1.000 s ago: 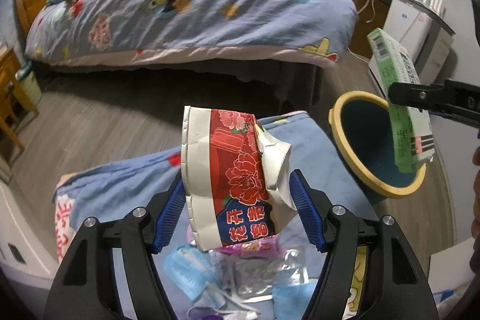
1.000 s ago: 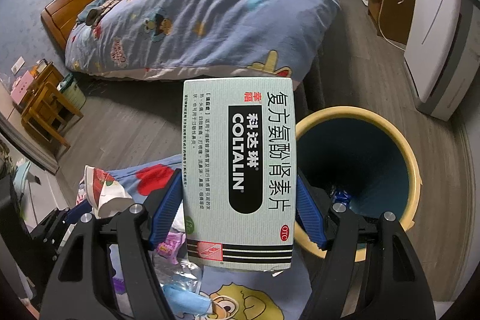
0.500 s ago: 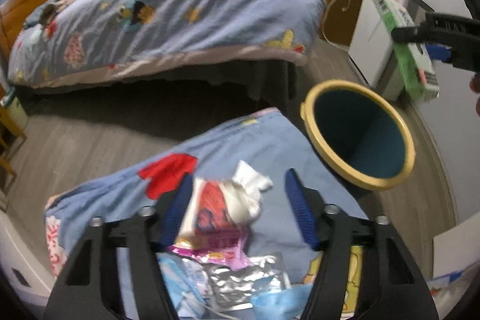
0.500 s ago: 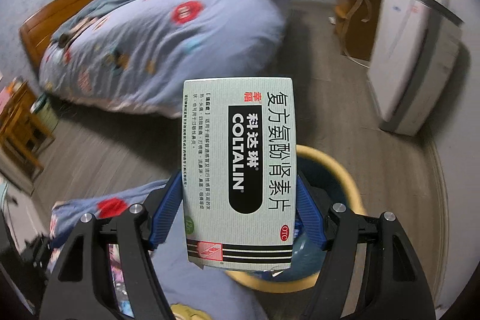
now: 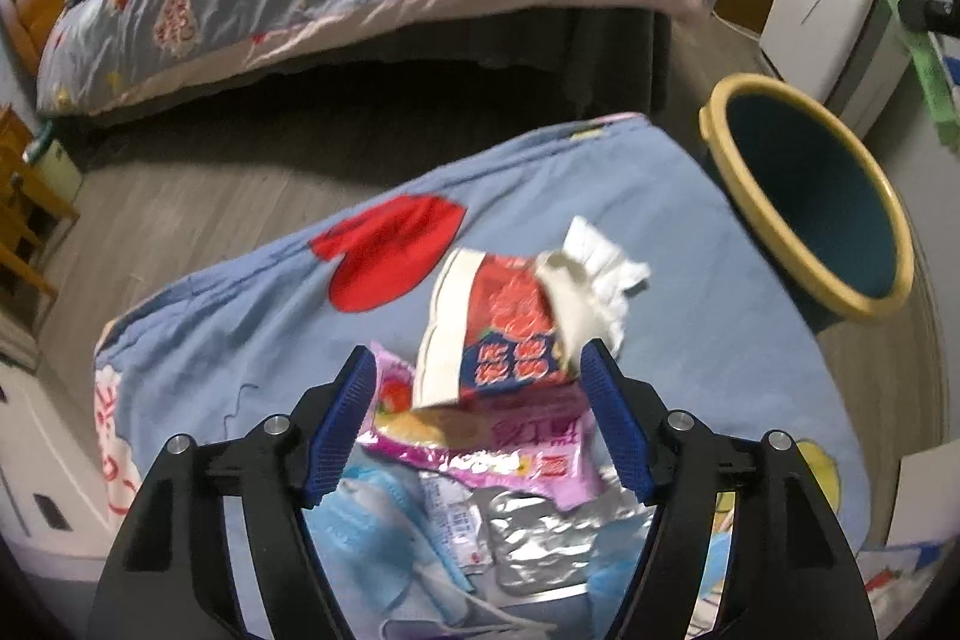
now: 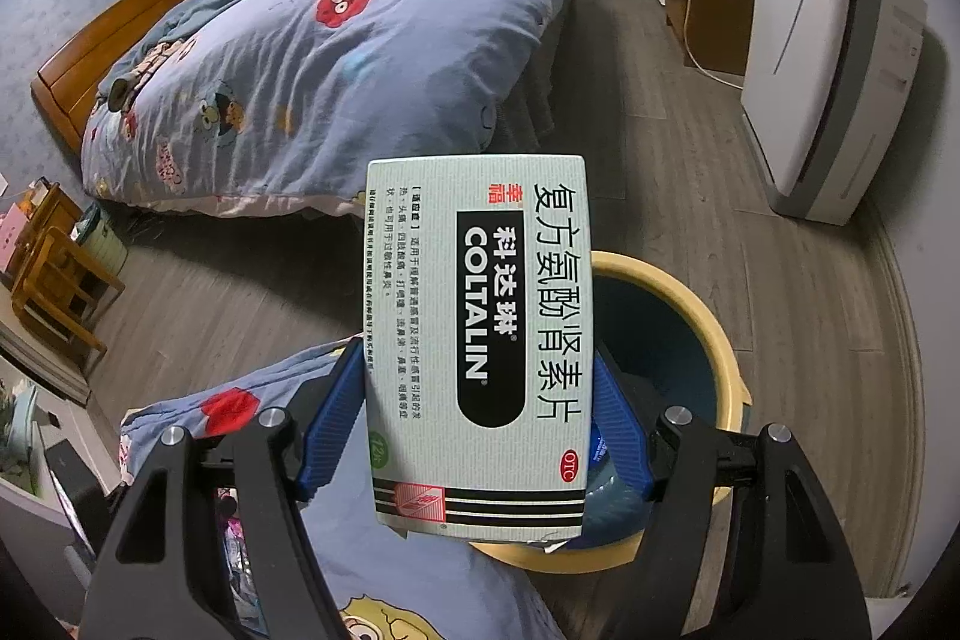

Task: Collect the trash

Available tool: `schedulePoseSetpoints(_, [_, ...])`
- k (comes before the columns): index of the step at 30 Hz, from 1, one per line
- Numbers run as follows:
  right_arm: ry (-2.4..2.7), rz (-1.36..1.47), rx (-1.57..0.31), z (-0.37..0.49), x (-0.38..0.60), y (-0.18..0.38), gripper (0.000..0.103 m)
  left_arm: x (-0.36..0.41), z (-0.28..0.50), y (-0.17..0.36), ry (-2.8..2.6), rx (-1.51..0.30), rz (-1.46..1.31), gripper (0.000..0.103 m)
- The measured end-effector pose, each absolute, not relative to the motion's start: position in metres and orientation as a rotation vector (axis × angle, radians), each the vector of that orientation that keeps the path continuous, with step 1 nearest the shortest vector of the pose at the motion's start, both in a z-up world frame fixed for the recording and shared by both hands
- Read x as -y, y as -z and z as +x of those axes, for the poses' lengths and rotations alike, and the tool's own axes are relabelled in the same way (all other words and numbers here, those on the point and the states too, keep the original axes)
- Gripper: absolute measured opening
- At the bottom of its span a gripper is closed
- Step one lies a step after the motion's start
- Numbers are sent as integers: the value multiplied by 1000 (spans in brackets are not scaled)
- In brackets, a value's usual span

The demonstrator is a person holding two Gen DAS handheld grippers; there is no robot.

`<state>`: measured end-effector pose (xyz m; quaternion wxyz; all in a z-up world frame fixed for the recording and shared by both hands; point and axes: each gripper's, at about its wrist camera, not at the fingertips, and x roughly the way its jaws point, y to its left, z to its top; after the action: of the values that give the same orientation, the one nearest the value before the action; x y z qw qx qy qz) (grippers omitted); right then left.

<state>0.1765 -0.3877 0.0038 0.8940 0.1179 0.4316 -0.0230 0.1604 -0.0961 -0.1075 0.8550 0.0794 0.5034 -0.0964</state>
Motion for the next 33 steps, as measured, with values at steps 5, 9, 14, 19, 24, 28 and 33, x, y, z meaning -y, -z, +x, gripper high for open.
schedulePoseSetpoints(5, [28, 239, -904, 181, 380, -1, 70, 104, 161, 108, 264, -1030, 161, 71])
schedulePoseSetpoints(9, [18, 222, -907, 185, 373, 0, 70, 123, 163, 107, 310, -994, 173, 71])
schedulePoseSetpoints(14, [16, 216, -909, 186, 372, 1, 70, 127, 175, 130, 283, -1082, 152, 38])
schedulePoseSetpoints(19, [20, 220, -907, 188, 374, 3, 70, 127, 173, 120, 297, -1022, 162, 19])
schedulePoseSetpoints(24, [19, 227, -903, 188, 377, 2, 70, 122, 173, 99, 294, -945, 165, 19])
schedulePoseSetpoints(28, [23, 250, -899, 188, 386, -1, 70, 118, 174, 83, 296, -912, 122, 19])
schedulePoseSetpoints(33, [61, 224, -893, 185, 406, -10, 70, 142, 166, 61, 350, -860, 143, 19])
